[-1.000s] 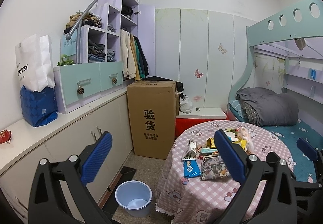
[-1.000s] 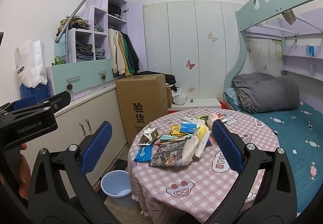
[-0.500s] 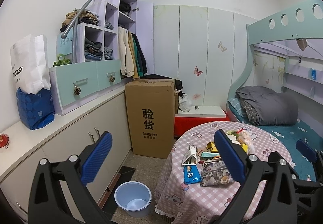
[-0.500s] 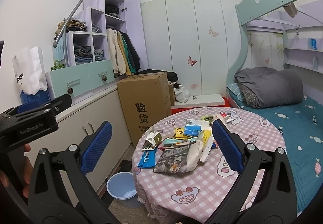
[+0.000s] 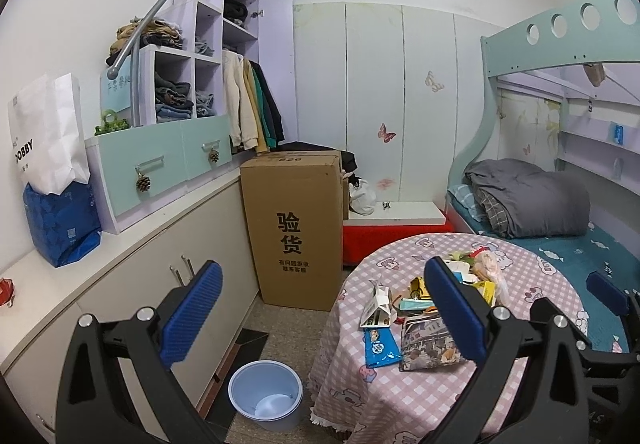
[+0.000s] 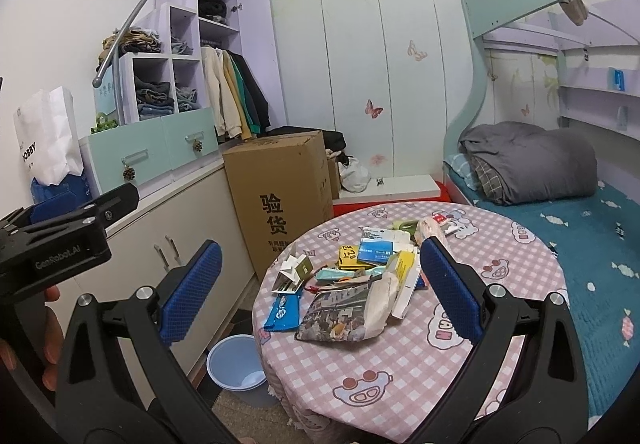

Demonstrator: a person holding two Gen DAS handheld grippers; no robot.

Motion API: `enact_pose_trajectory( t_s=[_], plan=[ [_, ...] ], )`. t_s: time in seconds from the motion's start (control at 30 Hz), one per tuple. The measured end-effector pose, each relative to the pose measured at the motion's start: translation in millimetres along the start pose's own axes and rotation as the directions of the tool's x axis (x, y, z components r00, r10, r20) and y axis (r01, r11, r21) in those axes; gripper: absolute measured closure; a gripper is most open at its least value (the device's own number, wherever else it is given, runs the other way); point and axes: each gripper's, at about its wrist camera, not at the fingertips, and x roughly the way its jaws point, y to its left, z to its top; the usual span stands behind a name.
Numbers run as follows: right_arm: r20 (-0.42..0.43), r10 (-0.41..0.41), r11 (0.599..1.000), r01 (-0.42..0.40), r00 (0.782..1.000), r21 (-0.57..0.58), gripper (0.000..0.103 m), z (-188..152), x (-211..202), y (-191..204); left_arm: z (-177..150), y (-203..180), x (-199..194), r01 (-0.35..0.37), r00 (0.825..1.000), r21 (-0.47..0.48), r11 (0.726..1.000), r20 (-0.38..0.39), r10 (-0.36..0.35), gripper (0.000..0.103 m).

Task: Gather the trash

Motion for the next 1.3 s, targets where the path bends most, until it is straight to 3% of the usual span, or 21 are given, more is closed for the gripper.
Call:
enact_pose_trajectory(
  t_s=[0.57, 0.93, 1.1, 1.3],
  plan=[
    [-0.021, -0.034, 0.999, 0.034, 0.999, 0.002, 0.006, -3.8, 9.3, -6.1, -5.2, -7.3, 16.7, 0.026, 0.999, 0.017, 1.000, -0.041, -0.025, 0.004],
    [-0.077, -0.064, 0.997, 0.066, 0.995, 0.031, 0.006, -14.4, 30.5, -25.9, -21.4, -13.5, 51.3, 0.051, 0.989, 0.009, 0.999, -0.138, -0.049, 0.004],
    [-0.135, -0.084, 0.994, 0.092, 0.987, 0.051, 0.006, -27.3, 51.3, -39.6, -39.2, -17.1, 79.9, 0.085, 0.972, 0.002, 0.996, -0.221, -0.082, 0.004],
    [-0.218, -0.108, 0.985, 0.135, 0.970, 0.110, 0.006, -57.6, 83.7, -60.0, -77.8, -17.7, 126.6, 0.074, 0.932, -0.002, 0.997, -0.354, -0.070, 0.004]
  ],
)
